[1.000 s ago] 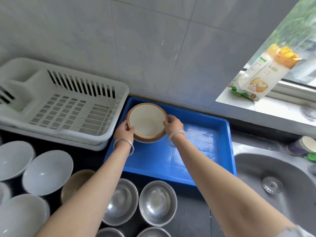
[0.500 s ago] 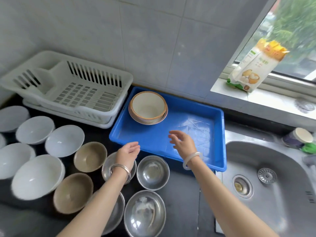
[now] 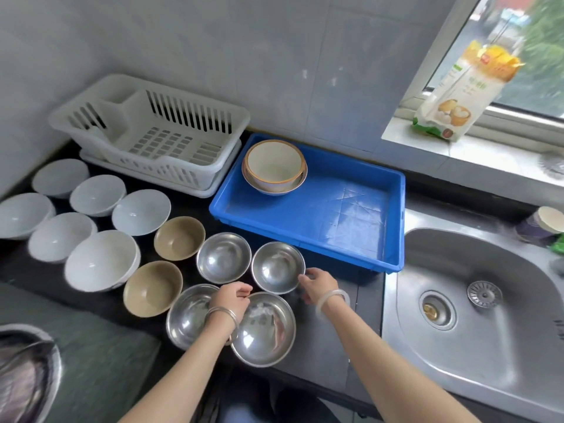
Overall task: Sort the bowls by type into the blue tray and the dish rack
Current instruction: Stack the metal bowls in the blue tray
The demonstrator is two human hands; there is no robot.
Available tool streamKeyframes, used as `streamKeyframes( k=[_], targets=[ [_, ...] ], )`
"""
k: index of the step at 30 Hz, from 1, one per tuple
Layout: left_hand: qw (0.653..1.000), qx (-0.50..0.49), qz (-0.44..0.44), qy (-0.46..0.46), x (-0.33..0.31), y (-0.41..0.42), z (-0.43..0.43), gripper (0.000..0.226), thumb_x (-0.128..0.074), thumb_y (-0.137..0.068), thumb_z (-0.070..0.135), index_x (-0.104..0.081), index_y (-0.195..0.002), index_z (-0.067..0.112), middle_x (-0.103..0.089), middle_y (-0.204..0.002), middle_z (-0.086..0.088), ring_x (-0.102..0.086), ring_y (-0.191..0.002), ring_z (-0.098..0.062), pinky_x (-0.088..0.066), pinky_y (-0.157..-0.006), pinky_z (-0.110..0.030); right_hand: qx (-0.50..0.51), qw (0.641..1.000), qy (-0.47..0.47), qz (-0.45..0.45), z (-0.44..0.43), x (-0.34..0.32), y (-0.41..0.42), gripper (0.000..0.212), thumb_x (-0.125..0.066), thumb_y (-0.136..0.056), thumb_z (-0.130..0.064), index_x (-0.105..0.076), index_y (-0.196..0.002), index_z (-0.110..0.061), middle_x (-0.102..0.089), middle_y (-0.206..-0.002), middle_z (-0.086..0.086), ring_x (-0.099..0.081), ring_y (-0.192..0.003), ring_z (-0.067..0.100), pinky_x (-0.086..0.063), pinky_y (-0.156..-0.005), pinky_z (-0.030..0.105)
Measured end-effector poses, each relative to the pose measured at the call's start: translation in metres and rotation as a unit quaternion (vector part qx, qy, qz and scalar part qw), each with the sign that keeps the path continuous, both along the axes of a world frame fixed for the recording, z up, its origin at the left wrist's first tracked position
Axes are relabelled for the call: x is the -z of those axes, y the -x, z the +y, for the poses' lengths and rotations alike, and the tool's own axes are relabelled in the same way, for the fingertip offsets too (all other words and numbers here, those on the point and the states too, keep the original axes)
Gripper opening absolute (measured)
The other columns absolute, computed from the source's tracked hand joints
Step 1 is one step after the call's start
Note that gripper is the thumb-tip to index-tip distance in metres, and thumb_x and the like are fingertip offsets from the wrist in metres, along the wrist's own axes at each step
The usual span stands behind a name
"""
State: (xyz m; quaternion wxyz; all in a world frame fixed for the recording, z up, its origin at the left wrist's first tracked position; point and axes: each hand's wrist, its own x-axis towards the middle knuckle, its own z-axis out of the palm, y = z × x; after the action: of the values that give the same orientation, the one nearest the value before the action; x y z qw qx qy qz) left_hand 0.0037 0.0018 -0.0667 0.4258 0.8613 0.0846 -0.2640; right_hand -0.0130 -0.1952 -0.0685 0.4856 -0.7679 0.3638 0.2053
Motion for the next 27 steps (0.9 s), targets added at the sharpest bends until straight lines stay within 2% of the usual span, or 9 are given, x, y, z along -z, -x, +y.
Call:
streamKeyframes(
  k=[4,7,9,13,16,18,24,27],
  targets=[
    [0.999,0.029,0.003,-0.033,0.002,-0.003,-0.001,0.03,-0.052,-0.085,-0.003,-0.067,-0.105,0.014,-0.07,-0.107,-0.003,-0.063,-0.101,-0.015,-0.045,-0.088,-0.022,0.069,0.996,-0.055,0.0,0.005,0.0,-0.01,0.018,-0.052,-0.091,-0.013,-0.067,-0.095,-0.005,-0.068,-0.074,0.01,-0.068,-0.06,0.021,-0.061,-0.065,0.031],
    [0.998,0.036,0.004,-0.05,0.003,-0.005,-0.003,0.028,-0.052,-0.085,0.0,-0.07,-0.096,0.019,-0.071,-0.098,0.002,-0.063,-0.092,-0.012,-0.047,-0.083,-0.023,0.107,0.992,-0.061,-0.006,0.002,-0.005,-0.009,0.024,-0.051,-0.088,-0.005,-0.065,-0.069,-0.008,-0.069,-0.064,0.009,-0.07,-0.058,0.019,-0.06,-0.063,0.028],
    [0.998,0.04,0.005,-0.058,0.003,-0.005,-0.003,0.027,-0.054,-0.085,0.002,-0.071,-0.093,0.02,-0.071,-0.093,0.004,-0.063,-0.088,-0.012,-0.048,-0.081,-0.023,0.111,0.993,-0.045,-0.005,-0.003,-0.009,-0.006,0.029,-0.05,-0.085,-0.003,-0.058,-0.058,-0.009,-0.065,-0.047,0.002,-0.07,-0.055,0.019,-0.06,-0.07,0.032],
    [0.997,0.045,0.01,-0.056,0.004,-0.007,-0.003,0.023,-0.058,-0.083,0.005,-0.072,-0.091,0.022,-0.07,-0.085,0.007,-0.064,-0.086,-0.012,-0.05,-0.082,-0.024,0.096,0.995,-0.03,-0.014,-0.014,-0.022,0.004,0.027,-0.048,-0.082,-0.004,-0.053,-0.056,-0.01,-0.059,-0.038,-0.004,-0.07,-0.054,0.02,-0.059,-0.079,0.039],
    [0.998,0.05,0.023,-0.025,0.005,-0.009,-0.009,0.014,-0.066,-0.08,0.012,-0.072,-0.092,0.018,-0.073,-0.091,0.001,-0.066,-0.09,-0.016,-0.052,-0.088,-0.031,0.095,0.994,-0.027,-0.039,-0.021,-0.031,0.01,0.025,-0.049,-0.081,-0.004,-0.051,-0.056,-0.01,-0.057,-0.037,-0.004,-0.067,-0.049,0.016,-0.058,-0.081,0.045],
    [0.999,0.037,0.026,0.006,0.004,-0.01,-0.015,0.014,-0.071,-0.077,0.014,-0.072,-0.091,0.015,-0.073,-0.094,-0.003,-0.066,-0.093,-0.019,-0.052,-0.091,-0.035,0.085,0.995,-0.017,-0.056,-0.025,-0.037,0.015,0.028,-0.05,-0.081,-0.005,-0.052,-0.054,-0.012,-0.058,-0.039,-0.005,-0.065,-0.046,0.013,-0.058,-0.08,0.044],
    [0.998,-0.019,0.006,0.062,0.006,-0.009,-0.034,0.018,-0.065,-0.08,0.0,-0.07,-0.093,0.01,-0.071,-0.098,-0.009,-0.062,-0.089,-0.017,-0.046,-0.085,-0.027,0.028,0.996,0.049,-0.069,-0.03,-0.053,0.031,0.019,-0.053,-0.081,-0.01,-0.062,-0.064,-0.01,-0.064,-0.058,0.002,-0.068,-0.056,0.013,-0.06,-0.076,0.035],
    [0.996,-0.038,0.009,0.08,0.007,-0.007,-0.036,0.019,-0.066,-0.08,0.003,-0.07,-0.095,0.012,-0.072,-0.099,-0.008,-0.064,-0.095,-0.02,-0.05,-0.093,-0.035,0.004,0.995,0.078,-0.054,-0.03,-0.052,0.04,0.02,-0.053,-0.082,-0.012,-0.059,-0.063,-0.012,-0.066,-0.059,0.002,-0.07,-0.058,0.012,-0.06,-0.074,0.033]
  ],
)
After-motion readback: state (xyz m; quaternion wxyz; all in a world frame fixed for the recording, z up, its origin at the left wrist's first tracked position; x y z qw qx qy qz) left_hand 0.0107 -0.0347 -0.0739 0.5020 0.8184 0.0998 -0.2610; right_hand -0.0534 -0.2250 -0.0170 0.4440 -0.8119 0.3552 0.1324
